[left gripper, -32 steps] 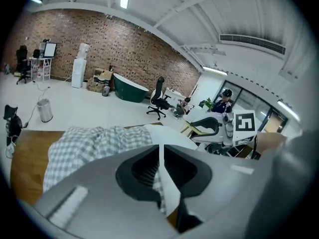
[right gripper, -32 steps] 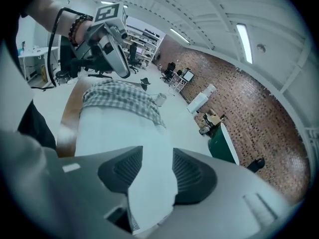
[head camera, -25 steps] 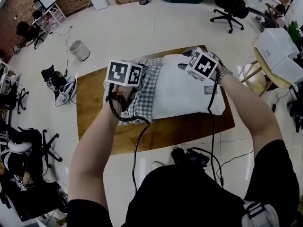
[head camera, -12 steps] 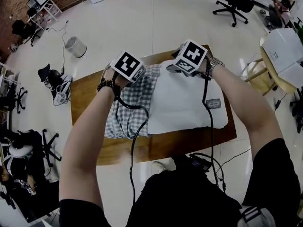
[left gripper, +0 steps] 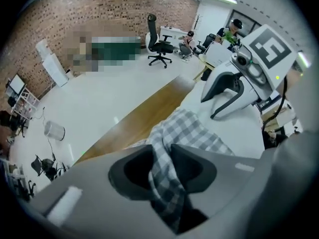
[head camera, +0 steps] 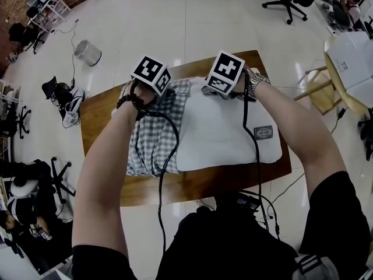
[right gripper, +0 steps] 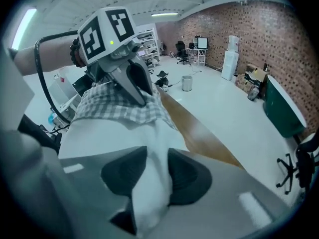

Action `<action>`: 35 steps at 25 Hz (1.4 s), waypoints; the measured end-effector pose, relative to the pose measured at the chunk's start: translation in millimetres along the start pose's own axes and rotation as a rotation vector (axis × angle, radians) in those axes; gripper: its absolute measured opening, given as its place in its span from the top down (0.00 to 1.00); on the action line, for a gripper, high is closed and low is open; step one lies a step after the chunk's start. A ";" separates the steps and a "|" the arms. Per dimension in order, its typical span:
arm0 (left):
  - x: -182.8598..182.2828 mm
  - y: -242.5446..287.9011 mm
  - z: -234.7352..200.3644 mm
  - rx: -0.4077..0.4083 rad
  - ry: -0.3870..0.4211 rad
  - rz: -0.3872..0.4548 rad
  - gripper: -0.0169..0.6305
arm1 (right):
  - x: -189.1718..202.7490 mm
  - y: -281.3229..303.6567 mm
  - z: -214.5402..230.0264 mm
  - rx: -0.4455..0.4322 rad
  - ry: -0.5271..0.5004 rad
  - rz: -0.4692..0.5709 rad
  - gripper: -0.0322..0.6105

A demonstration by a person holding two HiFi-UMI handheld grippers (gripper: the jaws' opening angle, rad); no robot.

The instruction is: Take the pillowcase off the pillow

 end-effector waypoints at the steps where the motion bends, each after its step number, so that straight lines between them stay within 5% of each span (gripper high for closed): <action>1: 1.2 -2.5 -2.7 -0.011 -0.017 0.001 0.84 | 1.5 -1.4 -2.1 0.002 0.001 0.001 0.80; 3: 5.0 -8.8 -7.4 -0.034 -0.043 0.006 0.91 | 2.2 -6.5 -8.6 0.023 -0.024 0.007 0.93; 15: 37.9 -56.3 -27.9 -0.173 -0.211 0.026 0.93 | 4.1 -69.9 -50.7 0.158 -0.249 0.064 0.94; 35: 94.8 -93.6 -75.4 -0.308 -0.311 0.028 0.95 | 24.8 -92.7 -29.5 0.257 -0.208 0.034 0.94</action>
Point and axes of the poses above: the fingertips, and each gripper's own axes: y forward along the fingers, z to its right, x out of its underside, the point moved 4 cm from there along -y, backward along the fingers, and after that the axes turned 8 degrees about z, right-handed, at the moved point
